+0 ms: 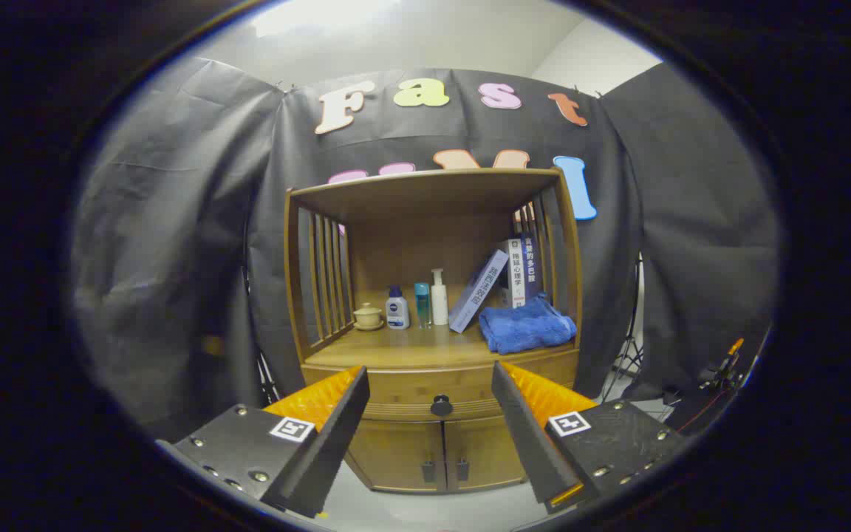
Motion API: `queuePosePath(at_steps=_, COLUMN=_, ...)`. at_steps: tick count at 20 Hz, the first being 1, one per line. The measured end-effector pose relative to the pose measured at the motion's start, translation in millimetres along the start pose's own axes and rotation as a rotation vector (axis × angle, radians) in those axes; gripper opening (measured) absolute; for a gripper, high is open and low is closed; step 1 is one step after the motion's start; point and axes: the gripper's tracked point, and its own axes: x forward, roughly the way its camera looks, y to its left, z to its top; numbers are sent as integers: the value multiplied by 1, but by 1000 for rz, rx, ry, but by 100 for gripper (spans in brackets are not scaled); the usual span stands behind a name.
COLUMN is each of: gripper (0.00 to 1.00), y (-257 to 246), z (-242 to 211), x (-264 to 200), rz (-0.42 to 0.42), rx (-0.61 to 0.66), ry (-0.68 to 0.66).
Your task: Pull open the drawer, take out the items inside it, and place them on the countertop above the cabinet.
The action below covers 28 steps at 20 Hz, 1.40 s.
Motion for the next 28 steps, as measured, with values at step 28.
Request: queuePosePath(at_steps=28, gripper=100, y=-23, z=-147, x=162, rz=35, rx=-97, ry=100)
